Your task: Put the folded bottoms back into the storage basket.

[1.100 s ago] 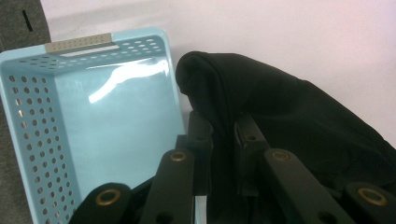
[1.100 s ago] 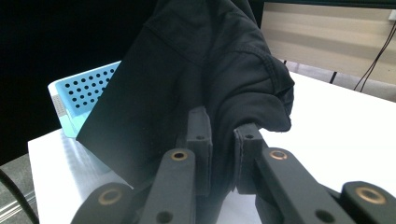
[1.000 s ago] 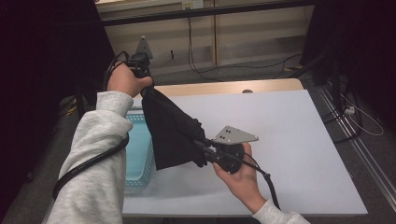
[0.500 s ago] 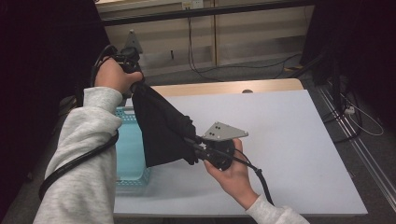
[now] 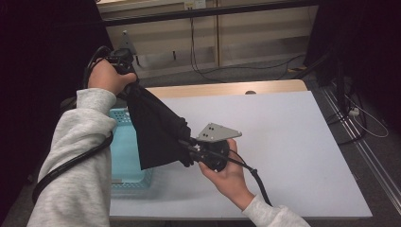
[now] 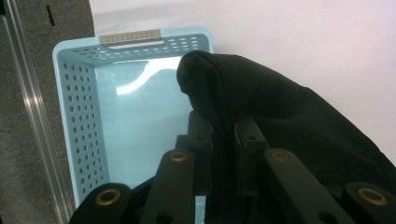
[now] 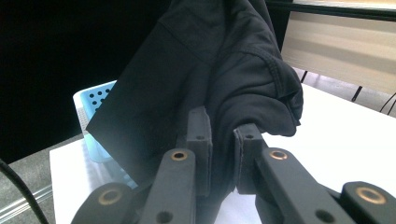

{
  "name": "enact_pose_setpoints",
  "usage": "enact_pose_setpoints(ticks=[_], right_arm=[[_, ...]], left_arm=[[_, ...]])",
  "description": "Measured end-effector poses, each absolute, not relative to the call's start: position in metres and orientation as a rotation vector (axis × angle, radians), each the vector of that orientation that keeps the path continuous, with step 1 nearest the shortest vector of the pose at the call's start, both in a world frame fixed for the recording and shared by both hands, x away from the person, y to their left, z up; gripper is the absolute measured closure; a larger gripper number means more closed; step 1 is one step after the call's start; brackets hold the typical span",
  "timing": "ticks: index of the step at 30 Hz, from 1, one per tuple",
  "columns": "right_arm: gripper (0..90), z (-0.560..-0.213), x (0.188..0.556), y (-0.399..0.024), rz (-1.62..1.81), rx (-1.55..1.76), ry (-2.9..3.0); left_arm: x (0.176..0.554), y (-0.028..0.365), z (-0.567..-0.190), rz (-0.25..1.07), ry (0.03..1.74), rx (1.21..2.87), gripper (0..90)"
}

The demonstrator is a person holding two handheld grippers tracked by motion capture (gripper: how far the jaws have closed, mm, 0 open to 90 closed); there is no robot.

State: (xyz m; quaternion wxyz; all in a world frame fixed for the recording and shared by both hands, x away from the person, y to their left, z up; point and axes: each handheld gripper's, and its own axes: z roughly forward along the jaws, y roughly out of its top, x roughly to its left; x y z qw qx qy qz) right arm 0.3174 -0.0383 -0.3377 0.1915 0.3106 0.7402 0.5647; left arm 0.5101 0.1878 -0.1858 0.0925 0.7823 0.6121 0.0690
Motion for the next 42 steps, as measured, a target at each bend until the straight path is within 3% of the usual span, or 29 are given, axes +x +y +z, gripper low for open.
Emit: enact_pose_setpoints(ticks=[42], right_arm=[[80.6,-0.343,0.329,0.014,1.627,0.789,2.16]], left_arm=[[0.51,0.243,-0.19,0.226,1.873,2.247,80.2]])
